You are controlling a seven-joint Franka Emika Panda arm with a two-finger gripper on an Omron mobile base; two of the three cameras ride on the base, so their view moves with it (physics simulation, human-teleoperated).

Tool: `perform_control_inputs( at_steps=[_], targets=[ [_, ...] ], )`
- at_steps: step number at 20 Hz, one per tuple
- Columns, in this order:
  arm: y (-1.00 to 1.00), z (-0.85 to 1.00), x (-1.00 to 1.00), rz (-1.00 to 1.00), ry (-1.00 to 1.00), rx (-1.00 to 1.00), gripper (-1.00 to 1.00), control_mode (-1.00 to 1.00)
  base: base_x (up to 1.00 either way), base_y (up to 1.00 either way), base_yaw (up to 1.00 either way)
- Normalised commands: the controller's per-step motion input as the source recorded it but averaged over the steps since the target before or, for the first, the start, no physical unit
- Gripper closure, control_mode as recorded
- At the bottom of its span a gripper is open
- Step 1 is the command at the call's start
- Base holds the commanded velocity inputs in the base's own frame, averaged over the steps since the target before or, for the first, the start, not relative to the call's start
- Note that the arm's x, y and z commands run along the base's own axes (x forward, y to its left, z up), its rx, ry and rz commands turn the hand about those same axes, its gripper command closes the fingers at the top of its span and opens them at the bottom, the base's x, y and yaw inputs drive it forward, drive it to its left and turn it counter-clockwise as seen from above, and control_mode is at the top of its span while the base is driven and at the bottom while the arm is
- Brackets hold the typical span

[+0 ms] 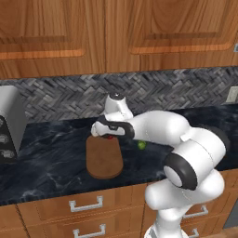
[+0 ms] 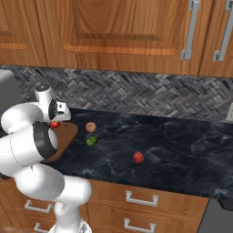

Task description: Place the avocado, onion, tomato, and bell pepper on the cutting board.

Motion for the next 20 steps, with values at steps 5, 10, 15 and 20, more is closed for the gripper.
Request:
perform_control_inputs(
  at_steps=[5,10,15,20],
  targets=[
    [0.29,-0.29,0.12,0.07,0.0,-0.07,1.0,-1.0,0.0,0.0,0.0],
    [0.23,-0.29,0.13,0.05,0.0,-0.06,1.0,-1.0,0.0,0.0,0.0],
    [0.11,-0.35,0.05,0.06,0.0,-0.05,1.0,-1.0,0.0,0.0,0.0],
    [0.0,-0.31,0.0,0.08,0.0,-0.02,1.0,-1.0,0.0,0.0,0.0]
  ],
)
